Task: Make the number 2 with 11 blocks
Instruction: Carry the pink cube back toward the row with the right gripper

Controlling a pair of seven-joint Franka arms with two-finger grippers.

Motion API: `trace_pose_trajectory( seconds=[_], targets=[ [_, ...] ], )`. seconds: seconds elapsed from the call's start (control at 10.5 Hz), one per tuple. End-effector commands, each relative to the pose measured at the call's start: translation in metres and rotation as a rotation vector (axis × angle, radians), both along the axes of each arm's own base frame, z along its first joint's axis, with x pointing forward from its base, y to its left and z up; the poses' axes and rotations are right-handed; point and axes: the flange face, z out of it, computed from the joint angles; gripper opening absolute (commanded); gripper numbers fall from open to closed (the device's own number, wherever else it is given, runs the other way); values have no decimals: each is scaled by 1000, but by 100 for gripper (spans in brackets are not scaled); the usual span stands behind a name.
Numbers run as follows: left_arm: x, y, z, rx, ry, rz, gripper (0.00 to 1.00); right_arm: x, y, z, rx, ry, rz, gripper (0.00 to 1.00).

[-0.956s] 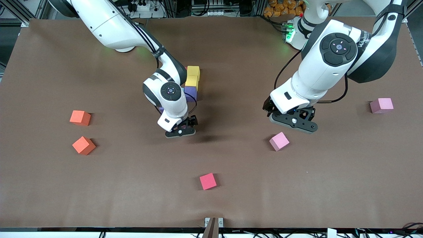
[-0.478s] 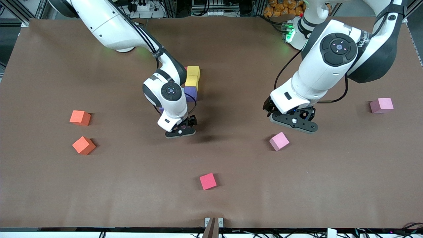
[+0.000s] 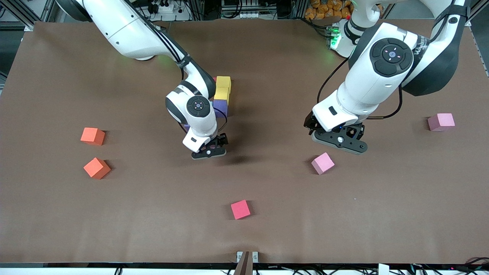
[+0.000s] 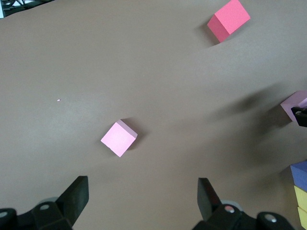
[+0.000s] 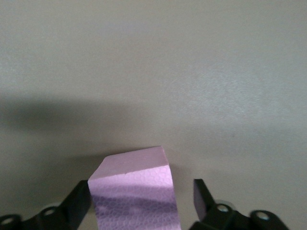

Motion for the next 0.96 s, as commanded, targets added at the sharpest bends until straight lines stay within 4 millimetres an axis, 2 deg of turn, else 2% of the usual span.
trace_pose_trajectory(
  seconds=[0.0, 0.19, 0.38, 0.67, 0.76, 0.86],
  targets=[
    [-3, 3, 7, 21, -7, -18, 100, -6, 0, -6, 11, -20, 15, 0],
    [-3, 3, 7, 21, -7, -20, 100, -4, -2, -1, 10, -23, 7, 0],
    [-3, 3, 7, 20, -6, -18, 100, -1, -14, 21, 11, -41, -27, 0],
    [-3, 3, 7, 20, -6, -20, 100, -10, -67, 50, -11, -61, -171, 0],
    [-3, 3, 7, 20, -6, -20, 100, -14, -80, 51, -11, -61, -236, 0],
    [-3, 3, 7, 20, -6, -20, 100, -18, -86, 46, -12, -55, -307, 0]
  ],
)
